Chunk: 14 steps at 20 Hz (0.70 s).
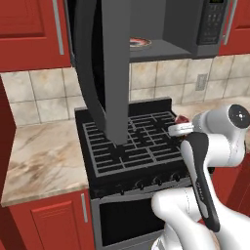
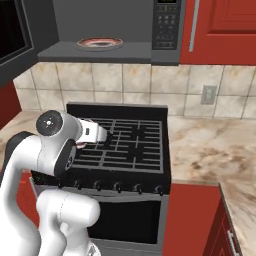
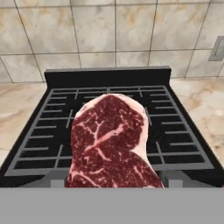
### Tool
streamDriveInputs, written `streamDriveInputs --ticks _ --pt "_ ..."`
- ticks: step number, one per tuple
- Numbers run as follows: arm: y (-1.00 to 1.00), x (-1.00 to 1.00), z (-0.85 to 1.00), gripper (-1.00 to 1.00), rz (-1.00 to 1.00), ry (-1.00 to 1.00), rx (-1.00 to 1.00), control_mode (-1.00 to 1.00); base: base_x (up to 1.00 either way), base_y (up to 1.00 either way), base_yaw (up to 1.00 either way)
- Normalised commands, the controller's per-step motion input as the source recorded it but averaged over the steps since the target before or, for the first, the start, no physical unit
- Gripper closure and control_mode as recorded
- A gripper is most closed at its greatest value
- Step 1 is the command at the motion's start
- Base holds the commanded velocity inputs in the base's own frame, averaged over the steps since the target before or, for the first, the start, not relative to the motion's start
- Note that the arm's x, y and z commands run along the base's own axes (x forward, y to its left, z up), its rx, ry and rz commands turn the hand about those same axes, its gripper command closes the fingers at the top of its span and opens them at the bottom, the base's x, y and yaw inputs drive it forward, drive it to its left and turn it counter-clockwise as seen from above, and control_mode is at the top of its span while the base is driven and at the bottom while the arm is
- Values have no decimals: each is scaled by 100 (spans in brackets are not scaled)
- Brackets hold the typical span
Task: Transport the steak from the fridge to the microwave and turn on the microwave.
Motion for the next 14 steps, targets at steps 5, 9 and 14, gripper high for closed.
streamDriveInputs --ticks 5,9,14 --pt "0 0 0 100 0 0 0 100 42 -17 17" --pt "0 0 0 100 0 0 0 100 37 -23 18" --pt "0 0 0 100 0 0 0 100 30 -24 18"
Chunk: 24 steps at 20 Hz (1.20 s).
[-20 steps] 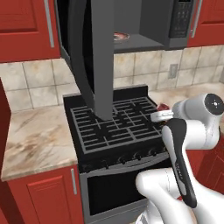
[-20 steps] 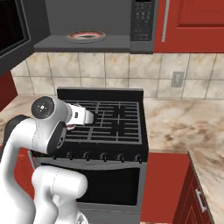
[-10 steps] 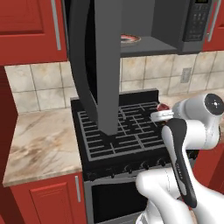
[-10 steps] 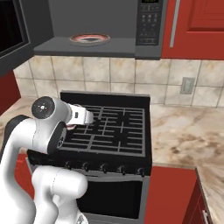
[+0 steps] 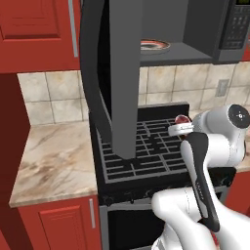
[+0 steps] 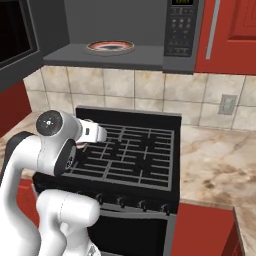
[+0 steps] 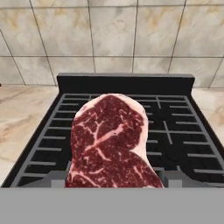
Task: Transport the steak from the fridge to the microwave and turn on the microwave.
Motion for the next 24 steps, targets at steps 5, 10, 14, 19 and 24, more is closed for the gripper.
streamDriveInputs --ticks 5,10,14,19,24 --pt "-14 17 -8 100 11 0 0 -100 10 -10 7" --pt "-25 24 -7 100 18 0 0 -100 0 0 0" --pt "-6 13 6 100 2 0 0 -100 0 0 0" --pt "18 9 41 100 -3 0 -5 -100 0 0 0" --pt "8 13 58 100 0 -1 -6 -100 0 0 0"
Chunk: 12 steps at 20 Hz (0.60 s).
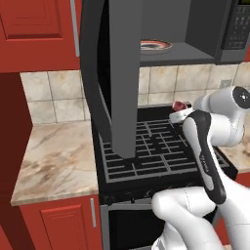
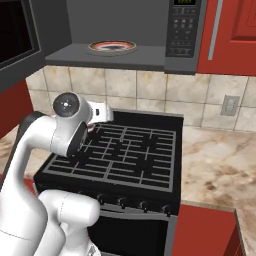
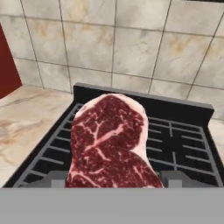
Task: Transport the steak from the fridge to the microwave and turn on the microwave.
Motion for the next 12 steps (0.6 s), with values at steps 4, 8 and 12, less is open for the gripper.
streamDriveInputs --ticks 4,8,12 --pt "0 16 53 100 0 -10 0 -100 0 0 0" --pt "0 19 64 100 0 -11 0 -100 0 0 0" --pt "0 22 67 100 0 -10 0 -100 0 0 0"
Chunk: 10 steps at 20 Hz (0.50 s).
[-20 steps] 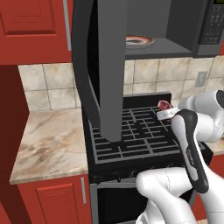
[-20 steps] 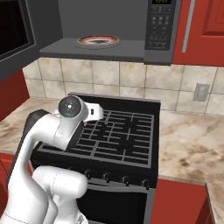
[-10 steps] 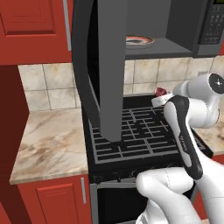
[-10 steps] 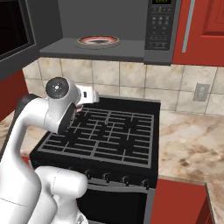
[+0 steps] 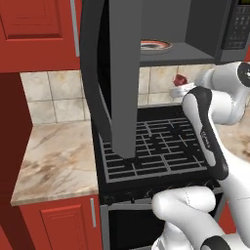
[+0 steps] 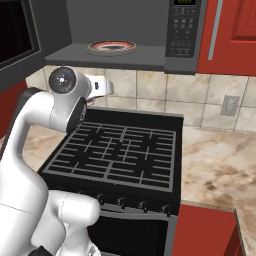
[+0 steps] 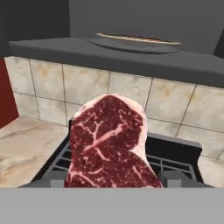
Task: Transport the steak from the fridge to the microwave and turn on the microwave.
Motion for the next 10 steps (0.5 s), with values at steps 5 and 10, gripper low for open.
streamDriveInputs --ticks 5,10 --pt "0 25 66 100 0 -11 0 -100 0 0 0" --pt "0 33 47 100 0 -9 0 -100 0 0 0"
